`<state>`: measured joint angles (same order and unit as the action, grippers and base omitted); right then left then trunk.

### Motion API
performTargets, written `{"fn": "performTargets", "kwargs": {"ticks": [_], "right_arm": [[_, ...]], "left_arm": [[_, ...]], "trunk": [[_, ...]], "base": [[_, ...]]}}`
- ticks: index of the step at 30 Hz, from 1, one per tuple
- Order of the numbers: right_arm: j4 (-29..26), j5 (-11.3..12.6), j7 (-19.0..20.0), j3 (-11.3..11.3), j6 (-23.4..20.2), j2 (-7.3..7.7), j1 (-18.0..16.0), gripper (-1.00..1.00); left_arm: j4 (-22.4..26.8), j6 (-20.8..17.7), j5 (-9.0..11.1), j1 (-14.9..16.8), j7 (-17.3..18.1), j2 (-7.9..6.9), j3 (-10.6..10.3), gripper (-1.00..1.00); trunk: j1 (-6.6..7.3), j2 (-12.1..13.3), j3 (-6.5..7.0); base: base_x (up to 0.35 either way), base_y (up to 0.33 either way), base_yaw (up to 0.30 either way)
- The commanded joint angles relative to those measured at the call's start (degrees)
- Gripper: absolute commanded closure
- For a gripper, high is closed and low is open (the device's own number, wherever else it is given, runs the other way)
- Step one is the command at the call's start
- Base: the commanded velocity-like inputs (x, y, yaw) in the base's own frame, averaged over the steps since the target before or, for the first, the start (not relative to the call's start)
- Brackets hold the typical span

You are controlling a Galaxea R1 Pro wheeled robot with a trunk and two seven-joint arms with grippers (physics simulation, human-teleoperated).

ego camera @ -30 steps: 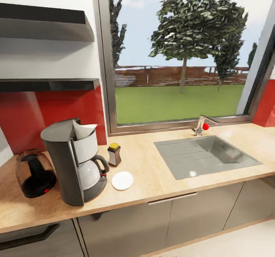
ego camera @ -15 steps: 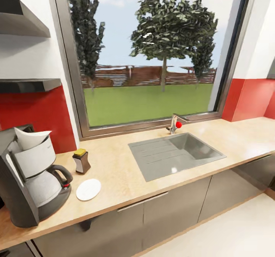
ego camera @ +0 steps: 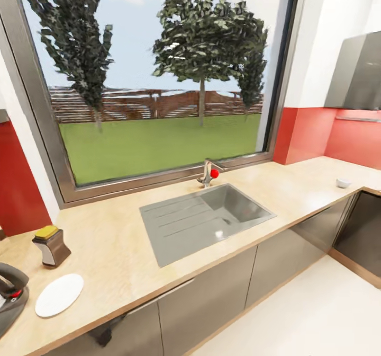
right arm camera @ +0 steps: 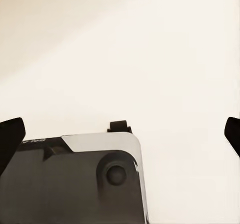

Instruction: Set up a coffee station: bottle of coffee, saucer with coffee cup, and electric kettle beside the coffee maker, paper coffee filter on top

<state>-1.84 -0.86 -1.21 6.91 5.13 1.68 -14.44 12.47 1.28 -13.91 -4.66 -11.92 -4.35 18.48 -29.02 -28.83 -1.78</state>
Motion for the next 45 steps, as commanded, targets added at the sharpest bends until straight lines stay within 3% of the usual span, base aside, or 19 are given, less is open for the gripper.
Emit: {"fn": "performTargets", "kwargs": {"ticks": [1, 45], "right_arm": [[0.08, -0.08, -0.02, 0.39, 0.23, -0.01, -0.06, -1.00], [0.08, -0.09, -0.02, 0.42, 0.19, -0.04, -0.06, -1.00]], "left_arm": [[0.09, 0.12, -0.59, -0.02, -0.06, 0.04, 0.47, -1.00], [0.09, -0.23, -0.68, 0.02, -0.47, -0.67, 0.41, -1.00]], "trunk": [[-0.05, -0.09, -0.12], [-0.05, -0.09, -1.12]], "base": [[0.192, -0.268, -0.272], [0.114, -0.308, -0.272]]}}
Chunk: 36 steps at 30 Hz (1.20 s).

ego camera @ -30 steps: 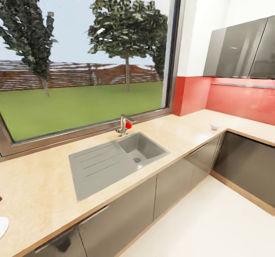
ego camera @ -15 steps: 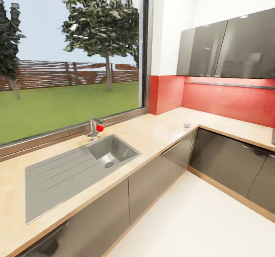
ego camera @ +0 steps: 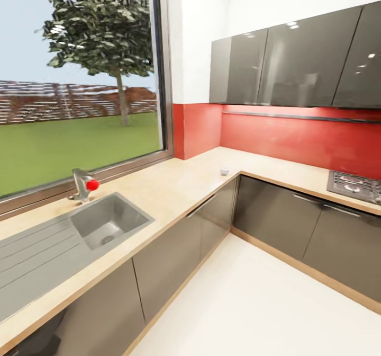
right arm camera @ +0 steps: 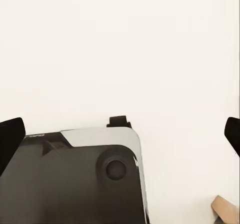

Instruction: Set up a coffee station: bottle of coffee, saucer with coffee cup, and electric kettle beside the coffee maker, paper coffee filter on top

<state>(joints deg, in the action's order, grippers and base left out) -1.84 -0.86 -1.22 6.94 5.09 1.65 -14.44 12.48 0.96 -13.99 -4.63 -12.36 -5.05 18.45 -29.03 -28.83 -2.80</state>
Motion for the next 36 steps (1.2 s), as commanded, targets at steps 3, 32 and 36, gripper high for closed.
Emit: {"fn": "performTargets", "kwargs": {"ticks": [3, 32, 36], "right_arm": [[0.08, -0.10, -0.07, 0.41, 0.20, 0.15, -0.06, -1.00], [0.08, -0.10, -0.06, 0.34, 0.11, 0.28, -0.06, -1.00], [0.14, -0.39, -0.04, 0.10, 0.29, 0.17, -0.06, -1.00]], "left_arm": [[0.09, 0.10, -0.60, 0.00, -0.03, 0.04, 0.45, -1.00], [0.09, 0.10, -0.51, 0.03, 0.06, 0.05, 0.39, -1.00], [0.09, 0.14, -0.51, 0.02, 0.06, 0.04, 0.44, -1.00]], "trunk": [[-0.04, -0.09, -0.16], [-0.04, -0.09, -0.73], [-0.04, -0.09, -0.73]], "base": [[0.159, -0.308, -0.272], [0.194, -0.280, -0.255], [0.307, -0.148, -0.021]]}}
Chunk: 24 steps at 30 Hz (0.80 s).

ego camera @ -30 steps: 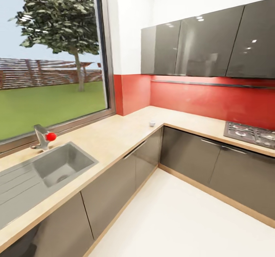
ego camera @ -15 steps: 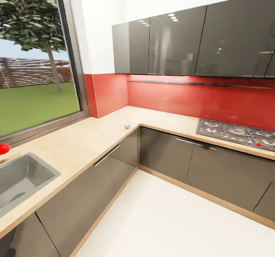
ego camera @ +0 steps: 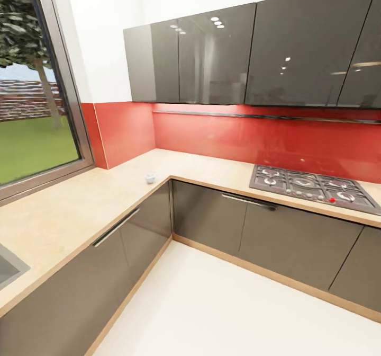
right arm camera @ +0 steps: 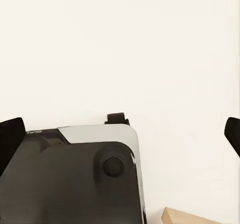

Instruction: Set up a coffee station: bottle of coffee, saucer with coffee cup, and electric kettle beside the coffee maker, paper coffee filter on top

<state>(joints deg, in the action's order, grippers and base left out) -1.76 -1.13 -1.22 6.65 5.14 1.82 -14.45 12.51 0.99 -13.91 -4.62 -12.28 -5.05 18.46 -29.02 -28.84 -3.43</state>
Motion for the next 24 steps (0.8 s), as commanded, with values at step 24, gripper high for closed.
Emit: {"fn": "performTargets", "kwargs": {"ticks": [24], "right_arm": [[0.09, -0.11, -0.19, 0.38, 0.27, -0.24, -0.05, -1.00]], "left_arm": [[-0.03, 0.33, -0.59, -0.04, -0.02, 0.13, 0.51, -1.00]], "trunk": [[-0.05, -0.08, -0.10]], "base": [[0.314, -0.138, -0.001]]}}
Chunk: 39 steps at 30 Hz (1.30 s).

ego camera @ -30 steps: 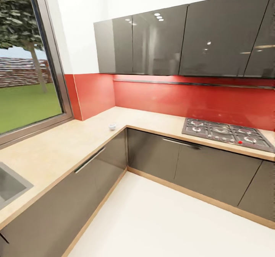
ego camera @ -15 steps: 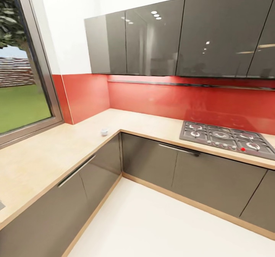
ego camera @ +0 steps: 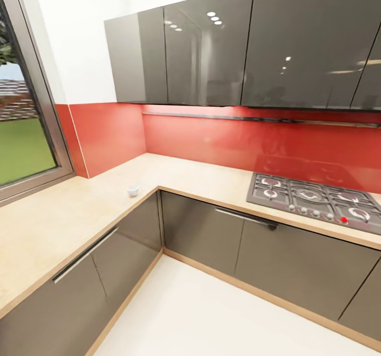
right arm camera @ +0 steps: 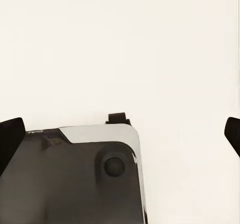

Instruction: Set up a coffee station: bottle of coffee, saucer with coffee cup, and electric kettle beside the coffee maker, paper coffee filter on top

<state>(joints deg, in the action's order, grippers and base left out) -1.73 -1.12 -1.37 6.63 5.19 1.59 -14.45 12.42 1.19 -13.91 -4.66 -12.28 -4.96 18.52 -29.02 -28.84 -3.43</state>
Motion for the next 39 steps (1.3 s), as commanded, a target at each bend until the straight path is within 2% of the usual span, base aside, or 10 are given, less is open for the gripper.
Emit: {"fn": "performTargets", "kwargs": {"ticks": [1, 9, 21, 29, 32, 36, 39], "right_arm": [[0.06, -0.12, -0.03, 0.40, 0.22, -0.01, -0.05, -1.00], [0.05, -0.11, -0.03, 0.40, 0.18, -0.15, -0.05, -1.00], [0.06, -0.20, -0.03, 0.40, 0.21, -0.17, -0.05, -1.00], [0.06, -0.20, -0.03, 0.40, 0.22, -0.18, -0.05, -1.00], [0.06, -0.20, -0.03, 0.40, 0.22, -0.12, -0.05, -1.00], [0.06, -0.20, -0.03, 0.40, 0.21, -0.10, -0.05, -1.00], [0.06, -0.20, -0.03, 0.40, 0.22, -0.09, -0.05, -1.00]], "left_arm": [[0.06, 0.13, -0.60, 0.01, -0.03, 0.04, 0.45, -1.00], [0.06, 0.11, -0.60, 0.01, -0.03, 0.10, 0.41, -1.00], [0.07, -0.13, -0.60, 0.01, 0.00, 0.04, 0.38, -1.00], [0.01, 0.07, -0.62, 0.01, 0.79, 0.16, 0.32, -1.00], [0.00, 0.13, -0.74, 0.01, 4.16, 0.25, -0.20, -1.00], [0.05, 0.01, -0.77, 0.01, 14.83, -0.01, -0.19, -1.00], [0.05, -0.38, -0.80, 0.01, 17.47, -0.16, 0.09, -1.00]], "trunk": [[-0.05, -0.08, -0.10], [-0.05, -0.08, -0.09], [-0.05, -0.08, 0.20], [-0.05, -0.08, 0.26], [-0.05, -0.08, 0.26], [-0.05, -0.08, 0.26], [-0.05, -0.08, 0.26]], "base": [[0.289, -0.203, 0.000], [0.272, -0.216, 0.041], [0.136, -0.291, 0.252], [0.127, -0.126, 0.276], [0.013, -0.009, 0.279], [0.003, -0.002, 0.279], [0.001, 0.000, 0.279]]}}
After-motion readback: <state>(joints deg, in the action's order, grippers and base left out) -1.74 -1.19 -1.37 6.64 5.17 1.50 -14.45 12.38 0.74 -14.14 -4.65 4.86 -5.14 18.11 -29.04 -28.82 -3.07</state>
